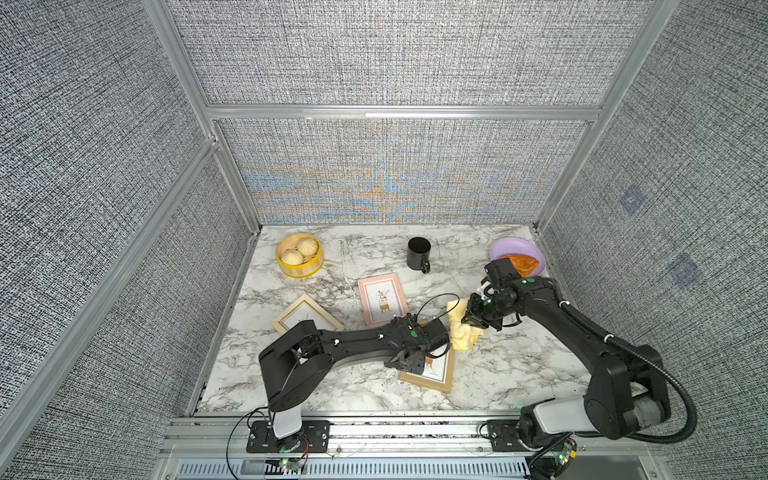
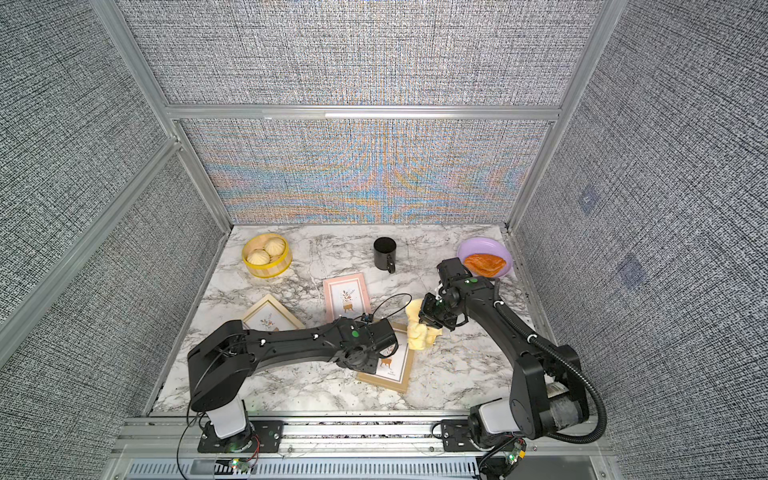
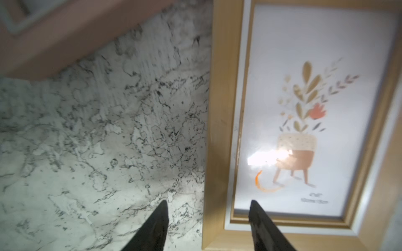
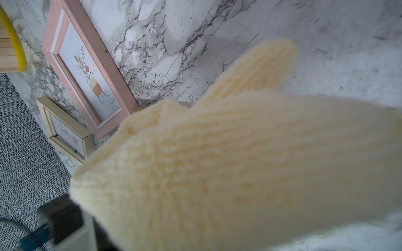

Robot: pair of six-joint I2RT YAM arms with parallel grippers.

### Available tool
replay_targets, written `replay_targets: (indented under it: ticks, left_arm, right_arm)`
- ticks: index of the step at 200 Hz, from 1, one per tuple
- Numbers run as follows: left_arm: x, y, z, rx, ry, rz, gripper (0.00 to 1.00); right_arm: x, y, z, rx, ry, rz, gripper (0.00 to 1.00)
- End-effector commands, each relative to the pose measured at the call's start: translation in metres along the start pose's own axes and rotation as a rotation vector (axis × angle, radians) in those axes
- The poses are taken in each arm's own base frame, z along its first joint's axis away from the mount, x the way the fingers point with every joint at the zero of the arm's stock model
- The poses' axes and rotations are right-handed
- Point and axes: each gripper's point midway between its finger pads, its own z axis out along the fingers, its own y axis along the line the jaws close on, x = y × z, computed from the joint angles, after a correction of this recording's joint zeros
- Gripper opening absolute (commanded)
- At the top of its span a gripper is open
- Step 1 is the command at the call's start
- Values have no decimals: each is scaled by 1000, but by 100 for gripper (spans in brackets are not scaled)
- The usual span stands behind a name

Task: Wipe the picture frame with a cloth
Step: Move the picture frame to the center of the board.

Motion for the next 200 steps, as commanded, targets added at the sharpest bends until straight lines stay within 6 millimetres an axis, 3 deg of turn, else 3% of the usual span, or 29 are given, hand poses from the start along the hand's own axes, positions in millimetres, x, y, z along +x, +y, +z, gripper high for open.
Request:
replay_targets:
  ticks: [1, 31, 59, 84, 139, 200]
  left_arm:
    - [-16, 0, -12, 14, -83, -29, 68]
    - [-16, -12, 1, 93, -77, -16, 72]
    - [-8, -2, 17, 103, -65, -54, 71]
    - [-18, 2, 20, 154, -100, -109, 69]
    - [-36, -16, 23, 272, -118, -135, 66]
    - [-30, -5, 47, 242, -86, -164, 57]
  right_arm:
    - [-2, 5, -1, 24, -14, -3, 0]
    - [-2, 15, 6, 93, -16, -59, 0]
    - [-4, 19, 9, 135, -23, -57, 0]
    - [-3, 24, 15, 124, -17, -51, 0]
    - [-3, 49, 45, 111, 6, -53, 0]
    - [-12, 65, 82, 95, -22, -41, 0]
